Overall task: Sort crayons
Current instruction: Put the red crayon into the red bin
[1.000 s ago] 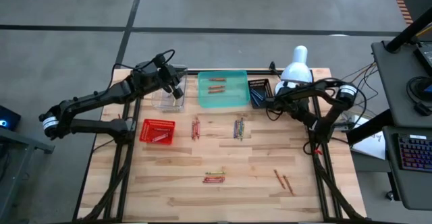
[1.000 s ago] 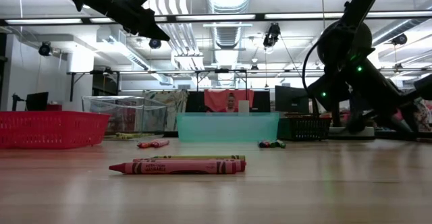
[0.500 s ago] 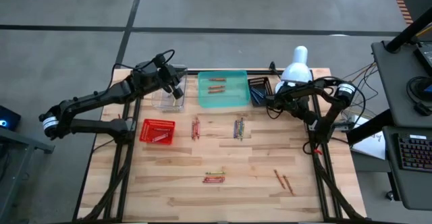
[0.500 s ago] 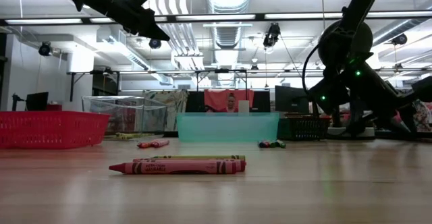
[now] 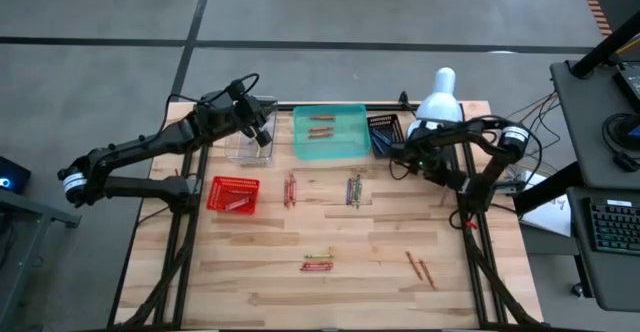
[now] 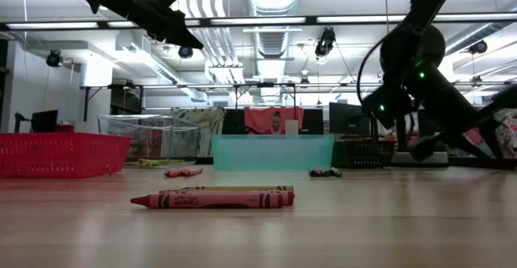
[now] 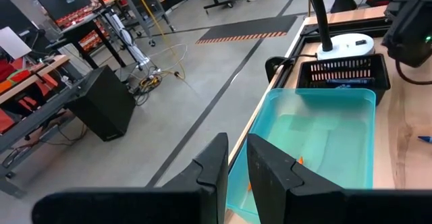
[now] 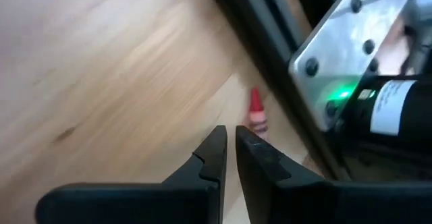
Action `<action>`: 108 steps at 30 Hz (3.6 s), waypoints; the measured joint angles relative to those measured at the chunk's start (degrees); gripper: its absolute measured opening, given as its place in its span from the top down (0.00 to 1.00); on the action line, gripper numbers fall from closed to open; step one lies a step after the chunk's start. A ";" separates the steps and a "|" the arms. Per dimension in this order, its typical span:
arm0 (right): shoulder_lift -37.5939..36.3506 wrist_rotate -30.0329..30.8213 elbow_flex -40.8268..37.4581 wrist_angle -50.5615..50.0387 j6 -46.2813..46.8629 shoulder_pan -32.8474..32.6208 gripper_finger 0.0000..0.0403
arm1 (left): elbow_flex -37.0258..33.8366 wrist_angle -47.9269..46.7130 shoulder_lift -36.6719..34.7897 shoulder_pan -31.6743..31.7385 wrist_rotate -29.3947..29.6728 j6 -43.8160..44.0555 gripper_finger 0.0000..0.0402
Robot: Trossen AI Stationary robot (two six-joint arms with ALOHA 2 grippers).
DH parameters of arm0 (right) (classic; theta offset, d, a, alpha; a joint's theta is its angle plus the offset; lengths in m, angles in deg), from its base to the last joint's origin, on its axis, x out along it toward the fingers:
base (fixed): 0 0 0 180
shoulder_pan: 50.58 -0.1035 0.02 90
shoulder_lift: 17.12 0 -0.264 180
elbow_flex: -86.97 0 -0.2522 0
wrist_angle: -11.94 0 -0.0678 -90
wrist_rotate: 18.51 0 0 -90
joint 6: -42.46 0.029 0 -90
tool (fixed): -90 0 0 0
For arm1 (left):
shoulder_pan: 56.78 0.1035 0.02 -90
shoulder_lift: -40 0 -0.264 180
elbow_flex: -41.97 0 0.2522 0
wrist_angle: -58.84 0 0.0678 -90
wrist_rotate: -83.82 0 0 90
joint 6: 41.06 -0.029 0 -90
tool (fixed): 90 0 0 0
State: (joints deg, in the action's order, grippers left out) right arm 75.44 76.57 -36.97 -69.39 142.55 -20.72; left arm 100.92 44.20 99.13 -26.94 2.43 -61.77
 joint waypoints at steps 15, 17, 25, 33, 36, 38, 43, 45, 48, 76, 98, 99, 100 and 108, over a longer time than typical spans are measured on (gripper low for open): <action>-8.19 -0.55 2.26 -3.90 -10.23 -1.55 0.93 | 0.00 0.01 0.00 -0.02 -0.05 0.72 0.90; -8.36 -0.51 2.26 -3.57 -8.55 -1.63 0.93 | 0.00 0.00 0.00 -0.01 -0.05 1.08 0.90; -8.12 1.98 2.28 -2.06 -11.37 -1.61 0.93 | 0.00 -0.02 0.00 -0.02 -0.09 1.96 0.90; -8.12 2.00 2.28 -1.99 -12.01 -1.59 0.93 | 0.00 0.02 0.00 -0.02 -0.10 2.35 0.90; -8.12 2.43 2.28 -1.94 -11.69 -1.59 0.93 | 0.00 0.02 0.00 -0.02 -0.10 2.79 0.90; -8.10 2.70 2.28 -1.91 -12.32 -1.59 0.93 | 0.00 0.00 0.00 -0.02 -0.12 3.18 0.90; -8.11 1.34 2.28 -1.91 -12.42 -0.71 0.93 | 0.00 0.01 0.00 -0.01 -0.12 3.23 0.90; -8.12 -1.81 2.28 -2.03 -14.23 -0.27 0.91 | 0.00 -0.01 0.00 -0.02 -0.12 3.23 0.90; -8.12 -4.99 2.28 -2.10 -17.52 -0.21 0.86 | 0.00 -0.22 0.00 -0.01 -0.12 3.23 0.90; -7.18 -5.94 -1.11 -5.08 -8.34 -0.45 0.77 | 0.00 -0.45 0.00 -0.02 -0.12 1.78 0.90; 1.29 -7.62 -1.54 0.56 -10.38 -0.45 0.79 | 0.00 -0.45 0.00 -0.02 -0.12 1.25 0.90; 1.63 -7.94 -1.52 0.94 -11.33 -0.45 0.79 | 0.00 -0.44 0.00 0.00 -0.12 1.18 0.90; 1.88 -8.34 -1.54 1.32 -11.42 -0.45 0.79 | 0.00 -0.44 0.00 -0.01 -0.12 0.90 0.90; -0.92 -9.02 0.37 -2.75 -12.52 -0.71 0.84 | 0.00 -0.48 0.00 0.00 -0.12 0.42 0.90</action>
State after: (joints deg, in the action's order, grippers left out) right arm 74.52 67.55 -36.60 -72.14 130.03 -21.43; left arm 100.92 43.72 99.13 -26.94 2.31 -61.36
